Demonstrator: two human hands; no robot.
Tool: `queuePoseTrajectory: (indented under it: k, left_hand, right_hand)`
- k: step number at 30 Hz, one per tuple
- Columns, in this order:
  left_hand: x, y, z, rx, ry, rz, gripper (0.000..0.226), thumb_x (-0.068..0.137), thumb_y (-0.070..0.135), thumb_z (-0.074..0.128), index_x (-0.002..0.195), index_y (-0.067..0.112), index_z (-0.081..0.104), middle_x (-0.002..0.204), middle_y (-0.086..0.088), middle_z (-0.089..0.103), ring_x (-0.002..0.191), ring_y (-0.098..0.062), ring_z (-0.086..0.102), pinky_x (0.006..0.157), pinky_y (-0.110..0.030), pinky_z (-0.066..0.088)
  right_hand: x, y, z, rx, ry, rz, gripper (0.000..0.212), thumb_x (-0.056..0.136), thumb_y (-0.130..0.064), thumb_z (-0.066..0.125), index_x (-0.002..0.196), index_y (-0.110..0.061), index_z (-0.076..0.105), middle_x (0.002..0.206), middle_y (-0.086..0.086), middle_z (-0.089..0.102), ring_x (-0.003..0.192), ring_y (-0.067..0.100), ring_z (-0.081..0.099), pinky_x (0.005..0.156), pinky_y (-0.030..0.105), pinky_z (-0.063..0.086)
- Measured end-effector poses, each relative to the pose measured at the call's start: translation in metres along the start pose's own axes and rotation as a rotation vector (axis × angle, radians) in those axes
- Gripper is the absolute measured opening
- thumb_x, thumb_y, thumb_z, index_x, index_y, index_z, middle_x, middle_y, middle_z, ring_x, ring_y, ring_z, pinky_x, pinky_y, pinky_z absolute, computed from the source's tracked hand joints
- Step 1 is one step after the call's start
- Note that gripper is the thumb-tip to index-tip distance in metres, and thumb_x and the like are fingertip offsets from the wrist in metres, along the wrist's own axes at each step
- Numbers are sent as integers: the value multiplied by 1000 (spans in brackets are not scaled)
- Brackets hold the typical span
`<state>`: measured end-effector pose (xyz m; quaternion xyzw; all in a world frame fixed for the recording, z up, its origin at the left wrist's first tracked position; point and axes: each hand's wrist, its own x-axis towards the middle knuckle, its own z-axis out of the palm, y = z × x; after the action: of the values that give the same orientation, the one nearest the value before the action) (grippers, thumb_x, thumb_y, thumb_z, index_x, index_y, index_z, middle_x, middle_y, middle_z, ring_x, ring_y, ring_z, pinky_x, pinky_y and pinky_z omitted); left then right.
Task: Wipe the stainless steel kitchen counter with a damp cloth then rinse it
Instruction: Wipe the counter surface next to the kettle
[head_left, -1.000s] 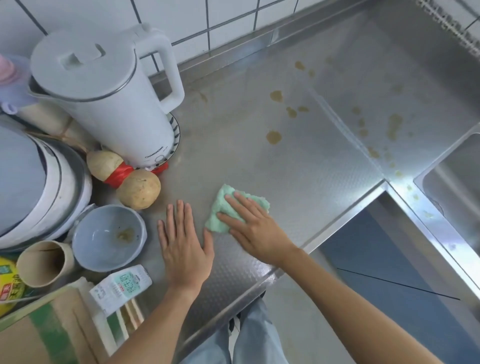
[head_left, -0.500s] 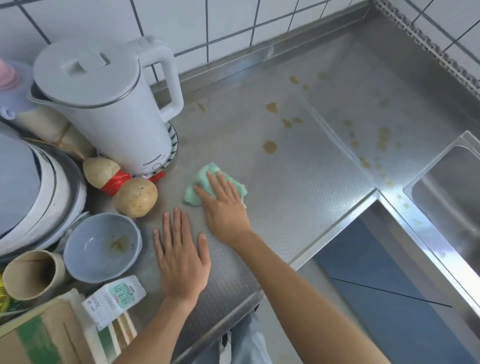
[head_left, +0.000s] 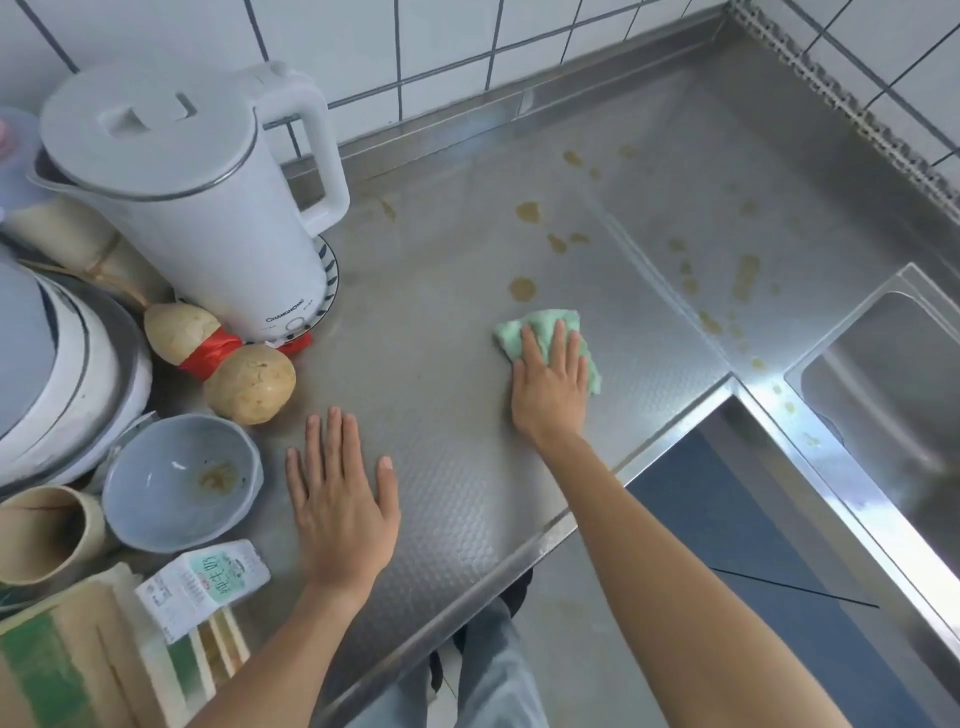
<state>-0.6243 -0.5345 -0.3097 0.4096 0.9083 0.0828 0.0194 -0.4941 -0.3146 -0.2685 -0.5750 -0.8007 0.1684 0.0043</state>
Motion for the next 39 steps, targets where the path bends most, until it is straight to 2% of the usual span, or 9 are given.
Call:
queuePoseTrajectory:
  k: [5, 10, 14, 19, 21, 24, 28, 33, 39]
  left_hand:
    - [0, 4, -7, -32, -22, -24, 65, 103, 41, 35, 158, 7, 35, 169, -8, 30, 161, -25, 18, 129, -52, 18]
    - [25, 25, -19, -120, -35, 36, 58, 105, 36, 35, 154, 6, 42, 166, -11, 35, 159, -28, 24, 128, -55, 20]
    - [69, 56, -19, -158, -74, 45, 57, 106, 37, 37, 155, 7, 41, 167, -10, 33, 159, -31, 23, 129, -55, 20]
    - [114, 87, -1, -110, -65, -101, 60, 105, 37, 45, 156, 7, 37, 168, -10, 31, 159, -34, 20, 126, -59, 19]
    - [114, 95, 8, -53, -23, -138, 62, 104, 41, 44, 157, 10, 37, 168, -8, 32, 159, -33, 20, 127, -58, 17]
    - [112, 95, 15, -17, 30, -145, 64, 102, 46, 39, 157, 14, 36, 168, -5, 32, 159, -30, 21, 128, -57, 18]
    - [113, 91, 20, 6, 56, -149, 64, 101, 48, 35, 157, 16, 35, 167, -3, 32, 159, -28, 20, 128, -55, 18]
    - [113, 89, 26, 10, 55, -156, 65, 101, 49, 34, 158, 17, 33, 169, -1, 29, 161, -26, 17, 129, -53, 15]
    - [114, 89, 28, 18, 43, -165, 66, 101, 50, 30, 159, 18, 30, 170, 1, 26, 162, -23, 12, 130, -52, 12]
  right_hand:
    - [-52, -40, 34, 18, -84, -501, 46, 107, -29, 40, 153, -27, 41, 169, 12, 19, 157, 34, 9, 127, 50, 12]
    - [-92, 71, 10, -83, -180, -771, 46, 107, -32, 43, 153, -34, 38, 169, 3, 22, 158, 27, 11, 127, 47, 16]
    - [-45, 149, -34, -101, -163, -521, 49, 105, -27, 51, 154, -30, 42, 167, 7, 24, 156, 32, 18, 122, 56, 29]
    - [32, 92, -29, 62, 17, -67, 47, 108, -27, 39, 155, -26, 39, 169, 13, 16, 157, 35, 8, 127, 51, 10]
    - [40, 57, -16, 78, -9, -189, 50, 106, -23, 43, 155, -26, 39, 169, 14, 16, 157, 37, 7, 127, 51, 10]
    - [23, 54, -5, 31, -93, -639, 46, 105, -22, 47, 151, -27, 46, 167, 10, 27, 156, 35, 16, 127, 50, 15]
    - [11, 120, -24, -52, -178, -807, 44, 107, -35, 44, 151, -35, 44, 168, 0, 24, 158, 23, 13, 129, 43, 11]
    - [70, 163, -59, -38, -173, -524, 48, 106, -31, 47, 154, -31, 42, 168, 3, 21, 157, 25, 11, 126, 53, 20]
    - [114, 41, -29, 47, -24, -293, 50, 104, -29, 45, 154, -28, 42, 168, 13, 18, 157, 37, 8, 126, 51, 9]
